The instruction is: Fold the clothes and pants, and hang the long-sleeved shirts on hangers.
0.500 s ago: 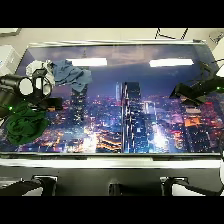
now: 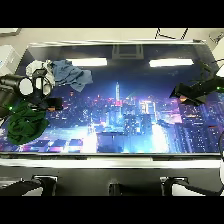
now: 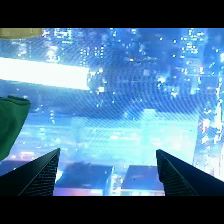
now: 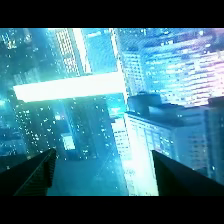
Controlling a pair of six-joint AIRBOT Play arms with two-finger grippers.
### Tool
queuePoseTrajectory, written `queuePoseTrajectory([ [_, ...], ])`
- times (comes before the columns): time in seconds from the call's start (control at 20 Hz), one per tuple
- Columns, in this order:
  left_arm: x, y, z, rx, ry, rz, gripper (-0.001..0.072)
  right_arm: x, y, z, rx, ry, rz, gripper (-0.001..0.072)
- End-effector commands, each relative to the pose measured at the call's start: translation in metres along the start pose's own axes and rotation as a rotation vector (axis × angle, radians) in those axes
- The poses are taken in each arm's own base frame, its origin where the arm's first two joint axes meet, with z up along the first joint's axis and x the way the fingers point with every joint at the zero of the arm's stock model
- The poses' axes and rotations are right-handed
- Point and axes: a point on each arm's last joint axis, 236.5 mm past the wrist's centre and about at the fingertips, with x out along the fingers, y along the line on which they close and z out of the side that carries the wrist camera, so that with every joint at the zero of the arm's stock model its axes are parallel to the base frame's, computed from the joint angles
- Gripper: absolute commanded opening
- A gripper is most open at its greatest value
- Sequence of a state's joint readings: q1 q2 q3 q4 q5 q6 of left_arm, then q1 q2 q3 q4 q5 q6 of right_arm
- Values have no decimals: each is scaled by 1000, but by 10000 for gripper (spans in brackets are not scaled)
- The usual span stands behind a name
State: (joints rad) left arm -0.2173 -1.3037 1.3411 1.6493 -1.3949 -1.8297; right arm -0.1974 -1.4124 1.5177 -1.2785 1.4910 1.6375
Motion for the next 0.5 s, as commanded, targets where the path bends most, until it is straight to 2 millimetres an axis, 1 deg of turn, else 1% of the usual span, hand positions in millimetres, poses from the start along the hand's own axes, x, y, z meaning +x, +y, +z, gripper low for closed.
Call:
queuePoseTrajectory([
  [0.0, 0, 0, 0, 0, 1, 0, 705, 0, 0, 0, 0, 0, 1, 676],
  [0.05, 1, -2, 7, -7, -27, -7, 705, 0, 0, 0, 0, 0, 1, 676],
  [0.1, 1, -7, 23, -11, -95, -26, 705, 0, 2, 3, 16, -11, 6, 676],
  [0.2, -5, -19, 68, -10, -278, -76, 705, 0, 4, 17, 28, -71, 19, 676],
  [0.35, -20, -34, 123, -10, -518, -142, 705, -5, 6, 48, 27, -203, 27, 677],
  [0.45, -33, -46, 169, -30, -717, -204, 703, -12, 8, 75, 24, -320, 35, 676],
])
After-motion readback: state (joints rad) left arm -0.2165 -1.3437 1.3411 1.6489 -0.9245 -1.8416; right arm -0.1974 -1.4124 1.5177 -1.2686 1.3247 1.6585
